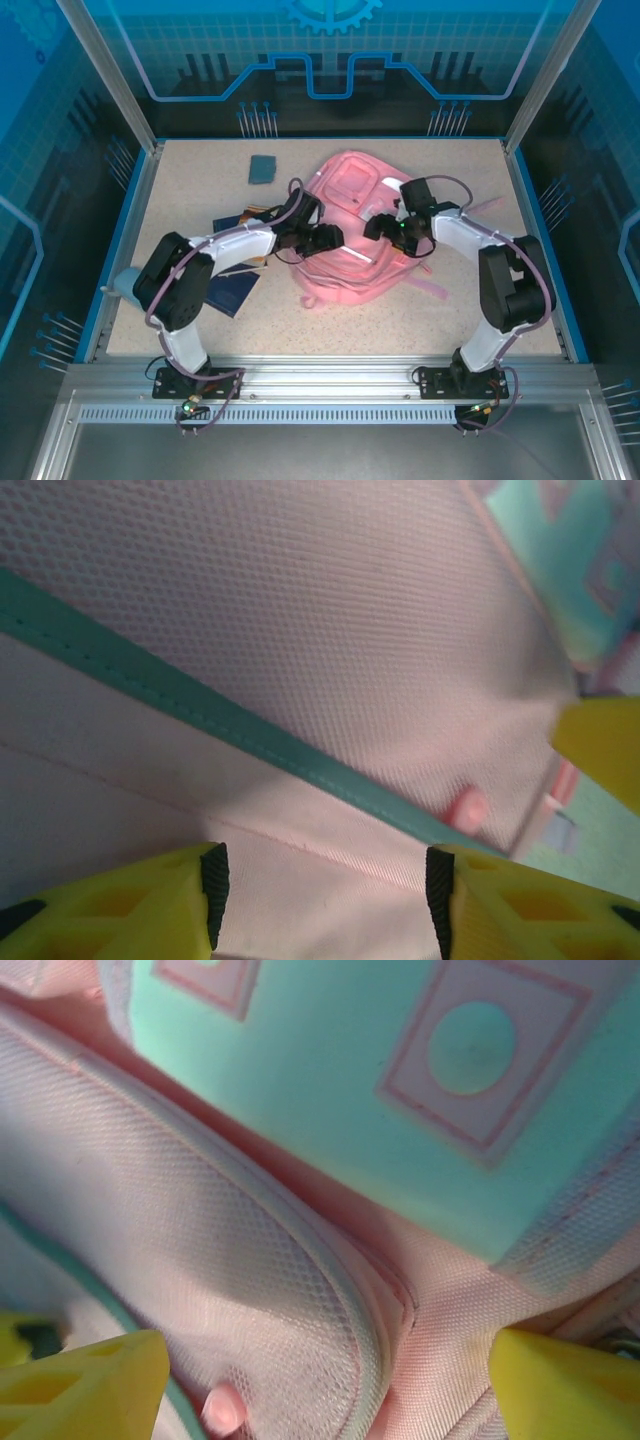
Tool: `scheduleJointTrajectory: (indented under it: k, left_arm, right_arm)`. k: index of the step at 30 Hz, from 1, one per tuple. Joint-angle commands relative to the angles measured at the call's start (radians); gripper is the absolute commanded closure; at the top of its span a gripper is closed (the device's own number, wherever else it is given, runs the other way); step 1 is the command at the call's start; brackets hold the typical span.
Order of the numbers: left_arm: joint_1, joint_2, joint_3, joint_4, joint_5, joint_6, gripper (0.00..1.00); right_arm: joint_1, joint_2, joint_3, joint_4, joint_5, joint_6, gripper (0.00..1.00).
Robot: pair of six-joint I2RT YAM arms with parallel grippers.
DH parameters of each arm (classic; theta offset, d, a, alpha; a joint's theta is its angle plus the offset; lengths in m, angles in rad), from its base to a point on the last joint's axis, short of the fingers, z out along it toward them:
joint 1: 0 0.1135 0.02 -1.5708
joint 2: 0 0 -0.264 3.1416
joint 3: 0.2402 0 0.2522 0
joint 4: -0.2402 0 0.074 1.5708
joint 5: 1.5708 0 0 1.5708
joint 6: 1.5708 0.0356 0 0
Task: Pack the student bag
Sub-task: Rotate the student bag at the top-center of the table, then unzip the student bag at the top-center of the table.
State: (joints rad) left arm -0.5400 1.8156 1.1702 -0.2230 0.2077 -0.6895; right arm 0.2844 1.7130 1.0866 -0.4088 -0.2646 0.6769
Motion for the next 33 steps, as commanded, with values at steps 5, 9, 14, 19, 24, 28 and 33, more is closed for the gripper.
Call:
scheduleJointTrajectory:
  k: [5,9,14,19,24,28,33]
  left_arm:
    - [0.067,0.119,0.186,-0.179,-0.1,0.188,0.43]
    - [0.047,0.054,0.268,-0.299,-0.155,0.316,0.3]
    - [-0.052,0.033,0.375,-0.444,-0.328,0.46,0.23]
    - [-0.172,0.146,0.533,-0.523,-0.477,0.512,0.26]
    - [-0.242,0.315,0.707,-0.576,-0.518,0.525,0.34]
    - [-0.255,0.431,0.825,-0.611,-0.532,0.516,0.38]
    - [-0.253,0.547,0.93,-0.621,-0.581,0.535,0.45]
  right_arm:
    - [-0.04,0.035,0.11,-0.018,-0.046,-0.067,0.18]
    - [-0.109,-0.101,0.072,-0.098,0.032,-0.147,0.15]
    - [-0.213,-0.246,-0.038,-0.152,0.096,-0.198,0.09]
    - [-0.273,-0.34,-0.142,-0.147,0.151,-0.195,0.07]
    - [-0.284,-0.365,-0.193,-0.133,0.166,-0.19,0.08]
    - [-0.284,-0.375,-0.231,-0.124,0.169,-0.204,0.09]
    - [-0.284,-0.39,-0.258,-0.111,0.154,-0.219,0.13]
